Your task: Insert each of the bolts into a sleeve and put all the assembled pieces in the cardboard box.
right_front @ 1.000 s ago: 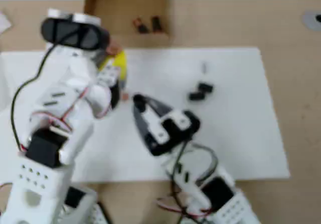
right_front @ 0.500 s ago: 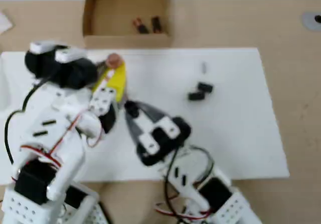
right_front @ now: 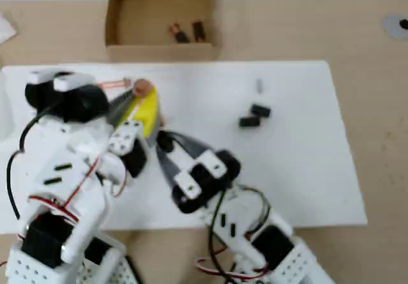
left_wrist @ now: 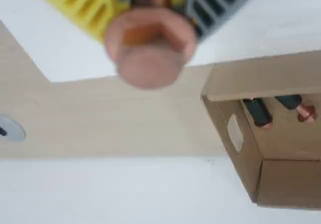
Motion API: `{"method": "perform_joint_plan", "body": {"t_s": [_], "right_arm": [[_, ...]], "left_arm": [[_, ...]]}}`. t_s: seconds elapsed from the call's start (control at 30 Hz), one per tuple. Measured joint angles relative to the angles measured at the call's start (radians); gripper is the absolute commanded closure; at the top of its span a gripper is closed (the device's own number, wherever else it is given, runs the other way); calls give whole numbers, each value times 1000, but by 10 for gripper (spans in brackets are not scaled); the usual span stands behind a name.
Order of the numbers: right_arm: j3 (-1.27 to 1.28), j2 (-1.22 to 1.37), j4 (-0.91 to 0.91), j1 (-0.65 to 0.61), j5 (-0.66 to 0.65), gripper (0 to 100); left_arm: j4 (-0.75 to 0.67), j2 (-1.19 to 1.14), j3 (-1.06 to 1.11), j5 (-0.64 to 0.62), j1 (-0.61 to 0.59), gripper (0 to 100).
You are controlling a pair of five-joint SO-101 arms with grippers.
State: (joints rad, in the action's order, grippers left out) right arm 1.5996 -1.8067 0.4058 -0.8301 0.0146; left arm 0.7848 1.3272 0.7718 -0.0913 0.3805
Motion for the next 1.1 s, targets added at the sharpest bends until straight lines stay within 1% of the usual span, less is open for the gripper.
{"method": "perform_joint_plan", "body": {"t_s": [0.17,0.33,0.53,0.8,0.9,1.1], "right_arm": [[0,0,0,3,0,989],[0,0,0,34,0,989],[0,0,0,37,2,989],[0,0,0,37,37,989],[0,0,0,37,37,989],[0,0,0,37,37,989]], "left_arm": [[34,14,0,0,0,994],[60,14,0,0,0,994],[60,14,0,0,0,994],[60,14,0,0,8,994],[60,14,0,-34,9,994],[60,14,0,-46,9,994]]}}
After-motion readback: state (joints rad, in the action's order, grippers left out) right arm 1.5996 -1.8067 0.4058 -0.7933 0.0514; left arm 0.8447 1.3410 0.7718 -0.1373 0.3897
